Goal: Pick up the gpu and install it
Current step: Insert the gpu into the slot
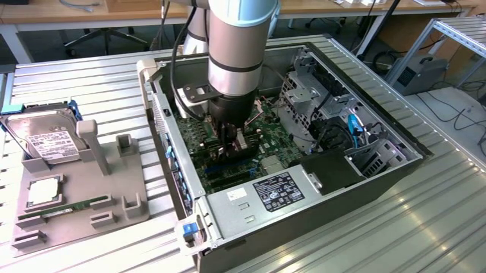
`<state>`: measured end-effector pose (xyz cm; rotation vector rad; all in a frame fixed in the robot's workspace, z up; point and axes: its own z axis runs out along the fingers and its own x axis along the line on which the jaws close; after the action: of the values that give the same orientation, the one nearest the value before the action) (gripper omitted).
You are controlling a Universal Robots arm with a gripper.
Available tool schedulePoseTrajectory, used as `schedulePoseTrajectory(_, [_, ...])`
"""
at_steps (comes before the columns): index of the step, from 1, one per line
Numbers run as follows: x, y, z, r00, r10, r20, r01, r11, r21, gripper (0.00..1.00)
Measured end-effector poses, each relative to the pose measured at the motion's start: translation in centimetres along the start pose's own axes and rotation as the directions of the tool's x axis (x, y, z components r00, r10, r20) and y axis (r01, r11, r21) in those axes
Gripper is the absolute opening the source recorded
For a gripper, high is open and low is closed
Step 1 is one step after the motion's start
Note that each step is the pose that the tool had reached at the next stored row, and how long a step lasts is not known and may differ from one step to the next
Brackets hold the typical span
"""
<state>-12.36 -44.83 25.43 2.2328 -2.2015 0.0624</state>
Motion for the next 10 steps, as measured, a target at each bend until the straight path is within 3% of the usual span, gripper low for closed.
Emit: schedulePoseTrajectory(10, [-0.2,-0.09,-3.64,1.0000,0.000,-0.0002,0.000,1.0000,-0.0001,0.34])
